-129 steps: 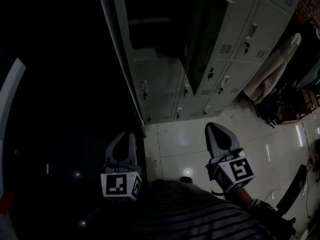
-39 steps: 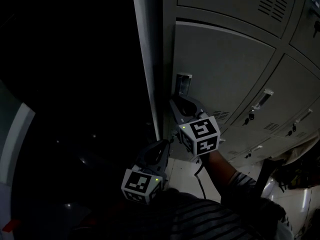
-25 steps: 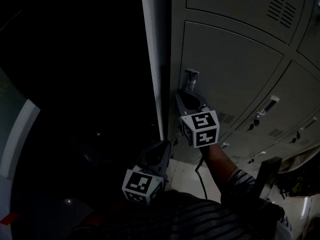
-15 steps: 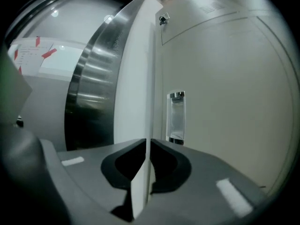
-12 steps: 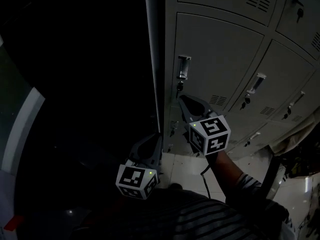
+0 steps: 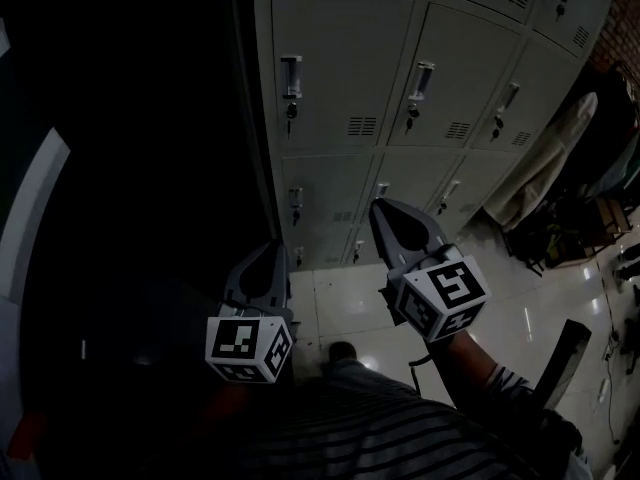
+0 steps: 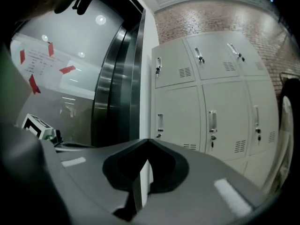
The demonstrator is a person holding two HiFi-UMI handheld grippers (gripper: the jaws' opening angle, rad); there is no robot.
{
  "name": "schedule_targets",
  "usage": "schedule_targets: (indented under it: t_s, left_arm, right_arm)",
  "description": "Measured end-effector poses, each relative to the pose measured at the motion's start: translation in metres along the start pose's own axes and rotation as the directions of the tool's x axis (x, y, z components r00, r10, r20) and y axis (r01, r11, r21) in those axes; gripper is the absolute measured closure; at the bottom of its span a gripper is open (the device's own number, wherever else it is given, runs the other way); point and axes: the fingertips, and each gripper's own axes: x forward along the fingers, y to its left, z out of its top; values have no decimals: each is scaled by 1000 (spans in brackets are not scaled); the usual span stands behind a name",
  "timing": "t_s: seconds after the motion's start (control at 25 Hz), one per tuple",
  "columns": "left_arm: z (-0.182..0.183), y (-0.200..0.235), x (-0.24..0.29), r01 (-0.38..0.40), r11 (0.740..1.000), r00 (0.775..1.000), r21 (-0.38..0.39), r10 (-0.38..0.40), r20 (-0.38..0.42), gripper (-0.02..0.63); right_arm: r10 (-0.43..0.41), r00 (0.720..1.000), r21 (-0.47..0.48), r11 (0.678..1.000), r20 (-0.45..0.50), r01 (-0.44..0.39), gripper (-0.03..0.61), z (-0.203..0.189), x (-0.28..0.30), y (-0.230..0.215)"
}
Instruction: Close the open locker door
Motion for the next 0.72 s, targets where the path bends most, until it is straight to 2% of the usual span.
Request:
schedule_targets:
  t_s: [0.28,0.52,0.64,0.72]
  left_arm:
    - [-7,-37,-38,0,999,1000,40,0,8,609]
    - [-16,-56,-49,-57,996,998,62,57,5,609]
    - [-22,-66,-52,-68,996,998,50,68,0,609]
    - [-27,-72,-54,-69,996,998,48,69,-7,609]
  right_arm:
    - [-87,996,-5,996,27,87,577,-12,-84,7]
    - [-97,995,0,995,-7,97,578,-33,-118,-2]
    - [-96,995,48,994,-17,97,578,-40,-126,-3]
    - [-92,995,48,994,-24,93,578,-46,-130,-5]
